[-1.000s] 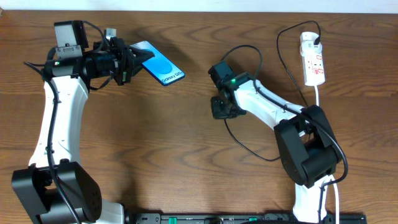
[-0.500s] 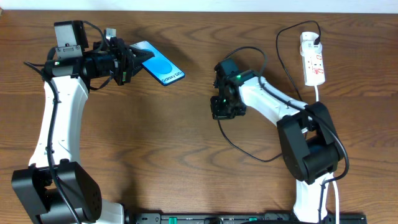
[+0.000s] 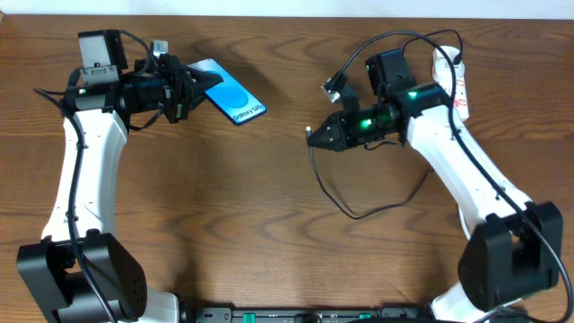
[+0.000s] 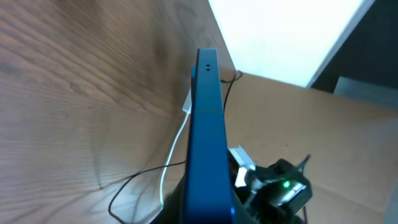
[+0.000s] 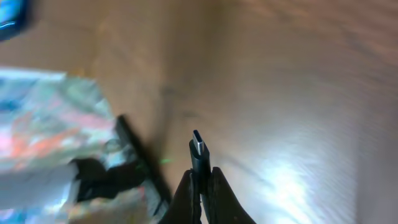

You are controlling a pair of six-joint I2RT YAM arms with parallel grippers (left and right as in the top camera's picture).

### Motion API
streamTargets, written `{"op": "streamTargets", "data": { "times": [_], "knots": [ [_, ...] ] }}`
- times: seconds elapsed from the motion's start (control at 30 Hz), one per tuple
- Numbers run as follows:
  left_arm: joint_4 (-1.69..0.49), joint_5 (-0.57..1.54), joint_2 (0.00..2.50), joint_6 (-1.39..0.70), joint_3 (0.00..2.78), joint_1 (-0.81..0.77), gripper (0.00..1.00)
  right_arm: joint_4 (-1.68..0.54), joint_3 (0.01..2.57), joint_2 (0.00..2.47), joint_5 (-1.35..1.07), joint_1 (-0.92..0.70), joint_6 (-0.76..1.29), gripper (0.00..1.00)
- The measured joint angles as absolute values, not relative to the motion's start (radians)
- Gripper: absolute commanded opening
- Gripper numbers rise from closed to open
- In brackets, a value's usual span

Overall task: Plug charger to phone and switch on socket
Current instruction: 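Swing the right gripper left, bringing the plug under the phone's bottom port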

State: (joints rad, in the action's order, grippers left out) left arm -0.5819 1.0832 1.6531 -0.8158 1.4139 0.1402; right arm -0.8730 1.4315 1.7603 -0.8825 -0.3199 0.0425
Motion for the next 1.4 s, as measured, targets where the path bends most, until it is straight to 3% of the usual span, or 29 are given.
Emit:
{"op": "streamTargets", "data": {
  "times": [0.47, 0.83, 1.4],
  "knots": [
    [-0.580, 1.192, 1.653, -0.538, 1.414, 0.140, 0.07, -0.899, 1.431, 1.761, -1.131, -0.339, -0.088, 0.01],
    [-0.573, 1.301, 1.653, -0.403, 1.414, 0.140, 0.07, -0.746, 1.431, 1.777, -1.168, -0.486, -0.002, 0.01],
    [-0.568, 1.390, 1.653, -0.316, 1.414, 0.140, 0.07, -0.724, 1.431, 1.777, -1.231, -0.544, 0.019, 0.01]
  ]
}}
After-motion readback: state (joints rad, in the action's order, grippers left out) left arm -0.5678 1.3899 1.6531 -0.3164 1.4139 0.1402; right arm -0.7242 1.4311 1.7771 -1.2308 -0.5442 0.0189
